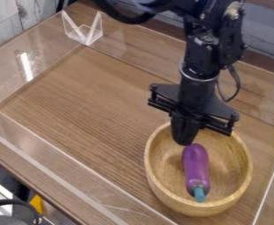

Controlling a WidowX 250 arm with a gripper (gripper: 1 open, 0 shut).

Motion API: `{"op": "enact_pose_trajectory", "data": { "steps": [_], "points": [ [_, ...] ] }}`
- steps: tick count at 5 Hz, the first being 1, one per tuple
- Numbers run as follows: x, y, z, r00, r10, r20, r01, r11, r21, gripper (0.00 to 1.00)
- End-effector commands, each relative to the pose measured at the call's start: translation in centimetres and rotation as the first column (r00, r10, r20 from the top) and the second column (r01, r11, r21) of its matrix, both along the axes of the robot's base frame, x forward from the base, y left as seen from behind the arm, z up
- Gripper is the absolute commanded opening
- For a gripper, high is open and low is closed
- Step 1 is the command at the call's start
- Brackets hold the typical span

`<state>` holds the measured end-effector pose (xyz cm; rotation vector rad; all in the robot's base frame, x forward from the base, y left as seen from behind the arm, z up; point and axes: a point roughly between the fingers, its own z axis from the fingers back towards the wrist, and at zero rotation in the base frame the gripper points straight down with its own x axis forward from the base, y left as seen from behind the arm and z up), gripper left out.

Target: Put the purple eggplant in the brown bowl

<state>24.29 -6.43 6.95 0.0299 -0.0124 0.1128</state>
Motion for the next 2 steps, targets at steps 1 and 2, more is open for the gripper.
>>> {"op": "enact_pose_trajectory", "data": {
  "steps": [1,2],
  "points": [
    [0.29,0.03,0.54,1.0,-0.003,0.023,0.003,1.0,0.0,0.0],
    [0.28,0.09,0.46,1.0,-0.001,0.021,0.001,1.0,0.002,0.0]
  ]
}}
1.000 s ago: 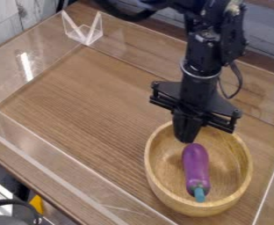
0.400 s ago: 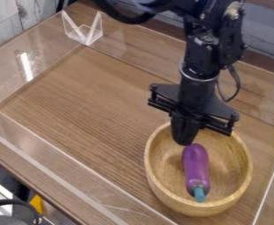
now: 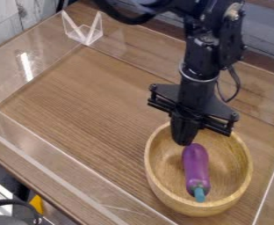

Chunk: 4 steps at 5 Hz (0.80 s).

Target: Put the purple eggplant in the brown bowl

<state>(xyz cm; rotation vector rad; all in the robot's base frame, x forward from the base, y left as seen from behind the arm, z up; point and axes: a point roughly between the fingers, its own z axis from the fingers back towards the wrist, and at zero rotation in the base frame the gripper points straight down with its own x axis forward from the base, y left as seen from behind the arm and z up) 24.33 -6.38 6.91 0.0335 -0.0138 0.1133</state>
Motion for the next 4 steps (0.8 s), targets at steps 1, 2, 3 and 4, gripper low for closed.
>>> {"op": "enact_pose_trajectory", "data": {
  "steps": [1,2,3,4],
  "points": [
    [0.25,0.09,0.41,1.0,0.0,0.017,0.0,1.0,0.001,0.0],
    [0.26,0.16,0.32,1.0,0.002,0.015,-0.002,1.0,0.003,0.0],
    [0.11,0.11,0.23,1.0,0.005,0.011,-0.005,1.0,0.007,0.0],
    [-0.01,0.09,0.15,1.0,0.009,0.008,-0.009,1.0,0.012,0.0]
  ]
}}
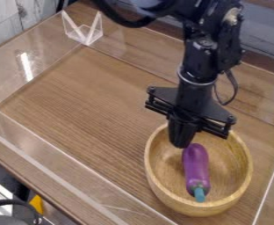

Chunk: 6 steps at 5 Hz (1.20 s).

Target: Put the purple eggplant in the brown bowl

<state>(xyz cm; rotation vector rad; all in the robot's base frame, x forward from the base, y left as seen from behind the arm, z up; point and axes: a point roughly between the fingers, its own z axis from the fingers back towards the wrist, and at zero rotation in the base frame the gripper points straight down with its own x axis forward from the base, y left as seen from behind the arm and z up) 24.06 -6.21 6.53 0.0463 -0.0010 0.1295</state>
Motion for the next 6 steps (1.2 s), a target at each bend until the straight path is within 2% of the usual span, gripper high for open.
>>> {"op": "enact_pose_trajectory", "data": {
  "steps": [1,6],
  "points": [
    [0.15,-0.08,0.46,1.0,-0.004,0.018,0.004,1.0,0.005,0.0],
    [-0.17,-0.15,0.28,1.0,0.015,0.004,-0.015,1.0,0.021,0.0]
  ]
}}
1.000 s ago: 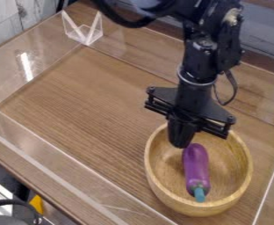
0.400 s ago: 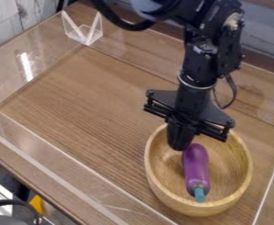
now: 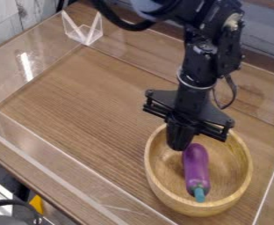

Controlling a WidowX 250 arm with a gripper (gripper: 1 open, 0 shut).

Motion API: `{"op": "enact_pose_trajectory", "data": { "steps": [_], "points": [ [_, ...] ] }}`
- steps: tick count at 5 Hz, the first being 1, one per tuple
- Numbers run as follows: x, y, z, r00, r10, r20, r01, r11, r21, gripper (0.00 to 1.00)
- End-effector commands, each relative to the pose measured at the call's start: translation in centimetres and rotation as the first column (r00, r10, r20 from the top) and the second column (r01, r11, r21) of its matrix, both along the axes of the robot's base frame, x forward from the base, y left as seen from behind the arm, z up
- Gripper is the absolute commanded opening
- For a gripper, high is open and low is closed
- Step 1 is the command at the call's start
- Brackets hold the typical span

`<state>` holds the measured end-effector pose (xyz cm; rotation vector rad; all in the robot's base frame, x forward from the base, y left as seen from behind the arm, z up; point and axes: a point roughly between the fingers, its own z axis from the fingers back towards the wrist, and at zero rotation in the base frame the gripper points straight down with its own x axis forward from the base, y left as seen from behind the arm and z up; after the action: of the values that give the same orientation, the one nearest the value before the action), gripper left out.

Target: Put the purple eggplant in the brown bowl

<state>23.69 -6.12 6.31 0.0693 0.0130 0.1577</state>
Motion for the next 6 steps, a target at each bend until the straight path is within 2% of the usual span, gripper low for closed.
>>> {"op": "enact_pose_trajectory", "data": {
  "steps": [1,6],
  "points": [
    [0.17,-0.25,0.5,1.0,-0.01,0.016,0.01,1.0,0.001,0.0],
    [0.05,0.02,0.65,1.0,0.013,0.002,-0.013,1.0,0.008,0.0]
  ]
}}
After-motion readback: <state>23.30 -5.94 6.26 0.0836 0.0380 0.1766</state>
